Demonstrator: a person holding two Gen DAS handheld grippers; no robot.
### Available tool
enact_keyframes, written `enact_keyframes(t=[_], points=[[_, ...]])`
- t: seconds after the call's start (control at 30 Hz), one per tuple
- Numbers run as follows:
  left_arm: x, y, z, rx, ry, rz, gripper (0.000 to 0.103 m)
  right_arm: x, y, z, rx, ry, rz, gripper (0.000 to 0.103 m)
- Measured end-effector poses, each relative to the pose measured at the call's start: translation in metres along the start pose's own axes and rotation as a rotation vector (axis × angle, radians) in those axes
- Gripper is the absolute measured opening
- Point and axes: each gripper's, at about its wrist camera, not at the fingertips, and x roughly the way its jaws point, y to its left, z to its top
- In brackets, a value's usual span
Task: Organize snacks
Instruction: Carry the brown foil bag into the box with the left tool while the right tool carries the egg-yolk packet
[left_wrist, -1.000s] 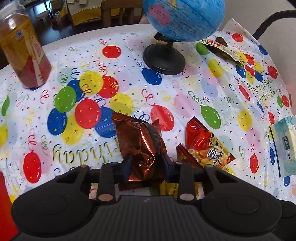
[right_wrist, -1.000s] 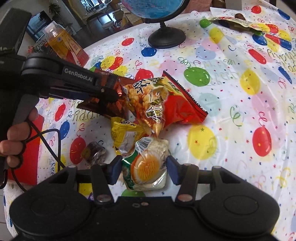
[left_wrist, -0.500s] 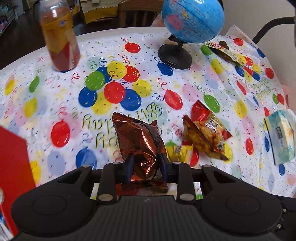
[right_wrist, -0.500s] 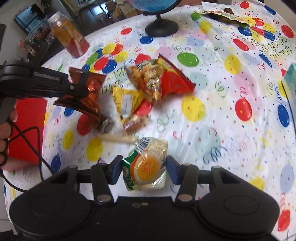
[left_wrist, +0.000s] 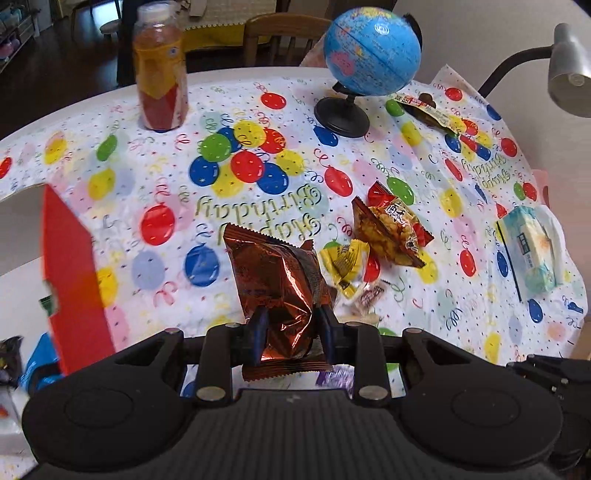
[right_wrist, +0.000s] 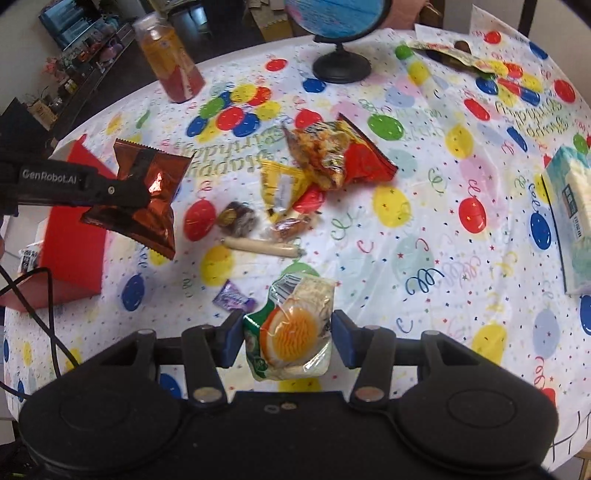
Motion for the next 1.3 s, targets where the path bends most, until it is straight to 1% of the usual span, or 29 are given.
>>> enact_keyframes(t=[0.3,0.6,0.97,1.13,1.3], points=[[-0.047,0.036,-0.024,-0.041,-0.011,-0.02,0.028,-0.019,0.049,0.0,-0.075,-0.007,0.025,0.049],[-0.091,0.083,-0.047,-0.088,-0.035,-0.001,0.028,-0.026,0.115,0.01,-0.177,-0.012,0.064,0.049],[-0.142,0.157,-0.061,-0.137,-0.093,0.057,0.028,-0.025,0.205,0.034,-0.303,-0.044,0.111,0.049],[-0.155,0.198,-0.062,-0.17,-0.106,0.104,0.028,-0.015,0.243,0.043,-0.343,-0.051,0.128,0.049],[-0.156,0.237,-0.064,-0.195,-0.092,0.153,0.028,0.001,0.276,0.051,-0.372,-0.044,0.139,0.049]])
